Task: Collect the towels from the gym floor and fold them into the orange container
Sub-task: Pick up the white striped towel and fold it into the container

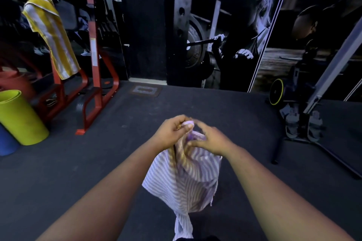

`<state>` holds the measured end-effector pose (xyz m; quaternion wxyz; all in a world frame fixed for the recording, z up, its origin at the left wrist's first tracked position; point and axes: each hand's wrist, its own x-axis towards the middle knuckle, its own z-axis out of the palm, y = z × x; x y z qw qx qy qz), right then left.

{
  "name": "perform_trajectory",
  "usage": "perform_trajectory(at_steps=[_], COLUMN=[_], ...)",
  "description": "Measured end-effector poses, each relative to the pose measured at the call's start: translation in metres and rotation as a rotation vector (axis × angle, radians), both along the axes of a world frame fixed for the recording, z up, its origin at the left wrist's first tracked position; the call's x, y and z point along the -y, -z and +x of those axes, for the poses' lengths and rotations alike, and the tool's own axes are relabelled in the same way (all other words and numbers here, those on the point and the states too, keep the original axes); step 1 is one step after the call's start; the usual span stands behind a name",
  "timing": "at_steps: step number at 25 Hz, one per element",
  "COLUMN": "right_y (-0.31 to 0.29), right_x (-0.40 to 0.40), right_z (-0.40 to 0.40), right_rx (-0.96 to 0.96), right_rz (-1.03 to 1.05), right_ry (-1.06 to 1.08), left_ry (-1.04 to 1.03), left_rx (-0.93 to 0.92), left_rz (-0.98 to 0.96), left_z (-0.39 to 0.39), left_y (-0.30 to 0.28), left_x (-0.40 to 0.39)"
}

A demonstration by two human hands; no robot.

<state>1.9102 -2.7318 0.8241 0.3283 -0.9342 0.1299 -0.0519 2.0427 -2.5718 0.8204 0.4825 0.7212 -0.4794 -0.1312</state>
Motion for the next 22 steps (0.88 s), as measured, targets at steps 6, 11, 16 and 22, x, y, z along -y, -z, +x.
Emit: perform_trajectory(at_steps=[6,11,16,22], right_y=[0.012,0.014,0.02,0.027], right_x=[0.024,0.041,0.047,-0.01], right_z=[-0.007,-0.01,-0.017,0.029], right_rx=[0.237,0.329,0.268,-0.064], right_rz=[0.055,0.139,0.141,-0.162], right_ry=[0.197,0.574,0.759,-0.002], left_ry=[-0.046,-0.126,-0.344,-0.002], left_rx=[0.299,0.298,-0.072,0.081], left_rz=[0.422,1.008,0.301,0.24], left_z=[0.032,0.058,0.062,0.02], left_y=[0.02,0.075,0.051,0.0], left_x=[-0.031,-0.066,-0.061,-0.007])
